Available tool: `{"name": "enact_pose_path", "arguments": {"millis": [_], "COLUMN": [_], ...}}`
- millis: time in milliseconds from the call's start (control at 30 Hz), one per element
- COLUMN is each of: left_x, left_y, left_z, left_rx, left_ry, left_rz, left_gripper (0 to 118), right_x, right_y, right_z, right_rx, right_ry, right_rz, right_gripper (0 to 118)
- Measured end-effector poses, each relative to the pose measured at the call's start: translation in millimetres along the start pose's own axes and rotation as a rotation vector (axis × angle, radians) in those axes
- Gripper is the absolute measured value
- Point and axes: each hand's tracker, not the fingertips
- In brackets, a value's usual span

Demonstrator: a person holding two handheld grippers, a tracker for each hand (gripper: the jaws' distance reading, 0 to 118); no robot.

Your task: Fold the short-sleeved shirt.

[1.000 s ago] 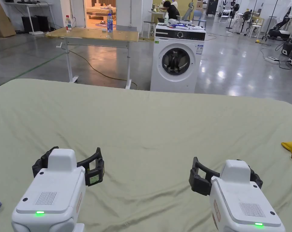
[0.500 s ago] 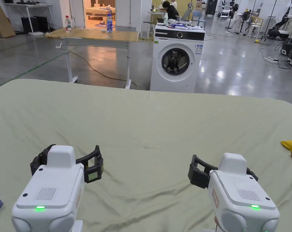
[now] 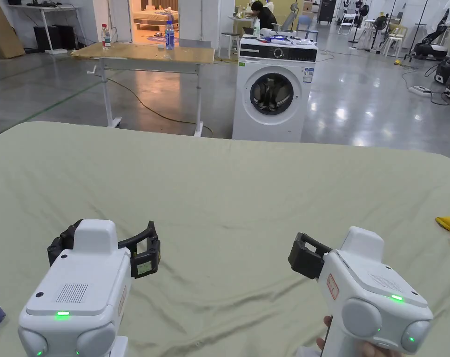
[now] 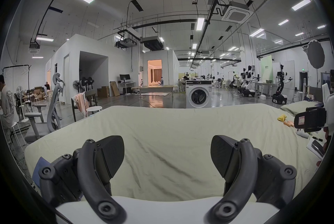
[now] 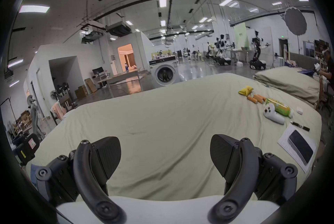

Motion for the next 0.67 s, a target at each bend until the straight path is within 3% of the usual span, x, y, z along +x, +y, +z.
{"name": "enact_pose_path", "arguments": {"millis": [667], "left_x": [-5], "left_y": [-2], "left_z": [-6], "left_rx": [-0.013], "left_ry": [0.024], "left_rz": [-0.009], "left_gripper": [99], "right_x": [-1], "right_y": [-11], "right_z": [-9], "right_rx": [-0.020], "right_ry": [-0.062], "right_rz": [0.082], "right_gripper": [103]}}
